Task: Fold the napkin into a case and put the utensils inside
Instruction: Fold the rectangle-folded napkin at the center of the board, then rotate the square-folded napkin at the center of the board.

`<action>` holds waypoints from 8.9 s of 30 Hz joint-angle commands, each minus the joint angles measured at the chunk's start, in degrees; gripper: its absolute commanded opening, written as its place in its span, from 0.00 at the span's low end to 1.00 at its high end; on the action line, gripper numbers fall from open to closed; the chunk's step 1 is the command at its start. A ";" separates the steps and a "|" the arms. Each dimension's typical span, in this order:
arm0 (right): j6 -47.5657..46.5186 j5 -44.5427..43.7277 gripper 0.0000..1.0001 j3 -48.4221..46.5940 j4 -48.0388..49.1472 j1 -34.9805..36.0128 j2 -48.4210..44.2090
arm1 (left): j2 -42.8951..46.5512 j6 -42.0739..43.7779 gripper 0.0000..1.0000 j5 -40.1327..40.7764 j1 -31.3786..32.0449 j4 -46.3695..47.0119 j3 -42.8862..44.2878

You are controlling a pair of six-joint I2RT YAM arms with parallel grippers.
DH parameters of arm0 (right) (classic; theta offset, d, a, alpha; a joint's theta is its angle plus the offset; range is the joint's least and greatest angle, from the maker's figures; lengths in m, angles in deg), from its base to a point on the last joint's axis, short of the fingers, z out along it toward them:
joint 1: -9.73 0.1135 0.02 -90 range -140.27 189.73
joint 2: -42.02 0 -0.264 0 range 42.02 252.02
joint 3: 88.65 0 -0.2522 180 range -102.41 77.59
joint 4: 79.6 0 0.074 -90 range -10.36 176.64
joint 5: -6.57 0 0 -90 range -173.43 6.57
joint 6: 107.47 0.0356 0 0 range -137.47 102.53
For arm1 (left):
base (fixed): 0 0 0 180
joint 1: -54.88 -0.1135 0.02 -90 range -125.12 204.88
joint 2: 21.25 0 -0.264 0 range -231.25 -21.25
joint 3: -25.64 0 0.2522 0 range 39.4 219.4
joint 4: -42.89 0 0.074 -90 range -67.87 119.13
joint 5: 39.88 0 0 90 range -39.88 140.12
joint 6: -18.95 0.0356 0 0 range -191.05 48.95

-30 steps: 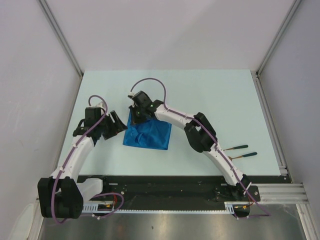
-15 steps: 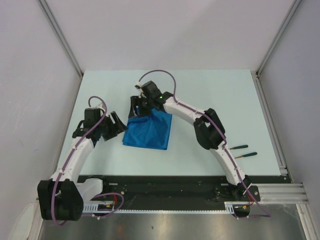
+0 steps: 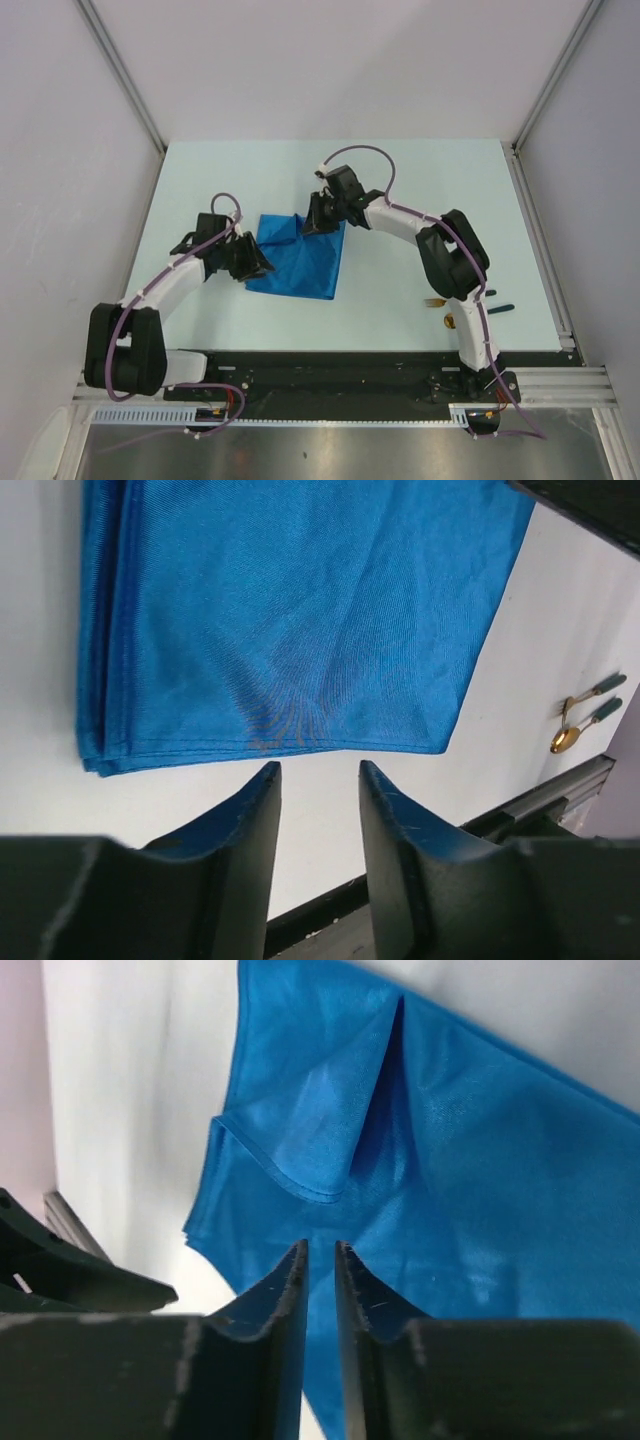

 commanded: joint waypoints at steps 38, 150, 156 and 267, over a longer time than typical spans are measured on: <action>0.75 -7.87 0.84 26.42 -4.54 3.85 -24.54 | -5.99 1.34 0.68 11.60 -2.08 -5.58 9.68; -5.48 1.27 0.83 44.19 9.52 -21.02 -26.04 | -42.73 4.33 0.53 13.98 2.05 -11.91 42.48; -5.40 1.80 0.81 42.96 10.32 -18.48 -22.70 | -43.79 6.17 0.26 14.78 1.35 -12.35 42.92; -4.70 1.01 0.77 49.37 8.38 -14.43 -36.76 | -31.87 7.59 0.05 10.93 3.63 -7.00 23.08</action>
